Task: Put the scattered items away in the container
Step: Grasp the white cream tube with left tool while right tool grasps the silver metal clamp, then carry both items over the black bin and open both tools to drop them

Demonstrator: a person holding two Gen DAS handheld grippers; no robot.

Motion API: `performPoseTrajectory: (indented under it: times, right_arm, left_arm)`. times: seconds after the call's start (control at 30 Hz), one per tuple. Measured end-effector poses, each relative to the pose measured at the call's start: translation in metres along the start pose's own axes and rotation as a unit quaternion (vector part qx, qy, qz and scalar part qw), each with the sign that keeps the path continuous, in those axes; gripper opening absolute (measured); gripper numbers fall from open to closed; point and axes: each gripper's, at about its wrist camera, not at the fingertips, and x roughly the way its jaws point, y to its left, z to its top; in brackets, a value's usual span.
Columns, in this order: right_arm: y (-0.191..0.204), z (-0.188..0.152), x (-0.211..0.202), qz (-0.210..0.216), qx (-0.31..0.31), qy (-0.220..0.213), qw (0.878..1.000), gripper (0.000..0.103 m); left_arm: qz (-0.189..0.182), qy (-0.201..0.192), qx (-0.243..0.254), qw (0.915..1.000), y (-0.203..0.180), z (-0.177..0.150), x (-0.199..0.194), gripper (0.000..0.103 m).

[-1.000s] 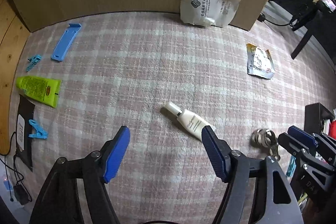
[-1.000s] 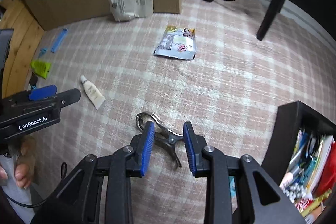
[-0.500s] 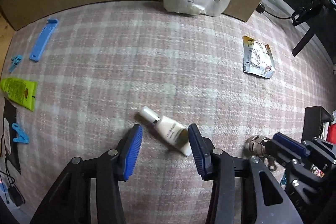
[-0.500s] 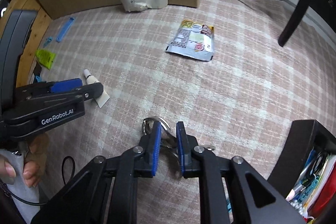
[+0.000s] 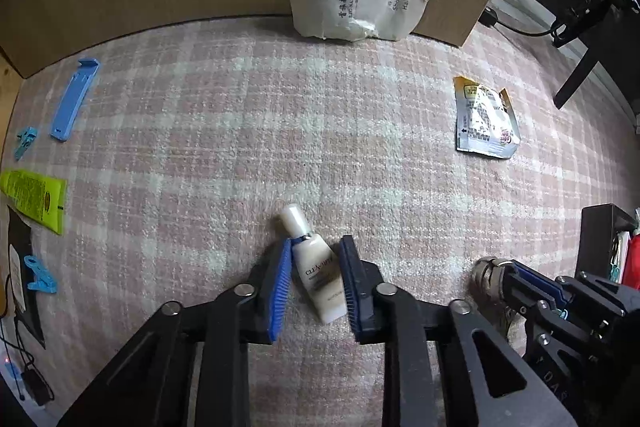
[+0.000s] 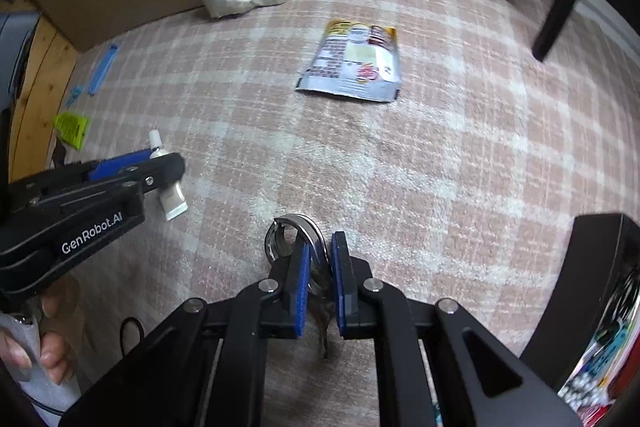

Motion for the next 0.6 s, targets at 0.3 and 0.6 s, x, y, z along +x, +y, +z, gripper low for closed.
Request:
performPoseTrajectory:
  times: [0.3,0.6]
  right_arm:
    - [-0.040,-0.009,-0.022,0.001,0.056,-0.036,0.998,0.005]
    - [-0.119,-0.029,-0.080,0.010,0.091,-0.065,0.994,0.004]
  left_arm:
    - [-0.010,-0.012,-0.017,0.9997,0.004,-0.006,-0.017,0.016]
    - [-0.038,-0.044,-0.002,0.9983,-0.031,-0.023,-0.088,0.016]
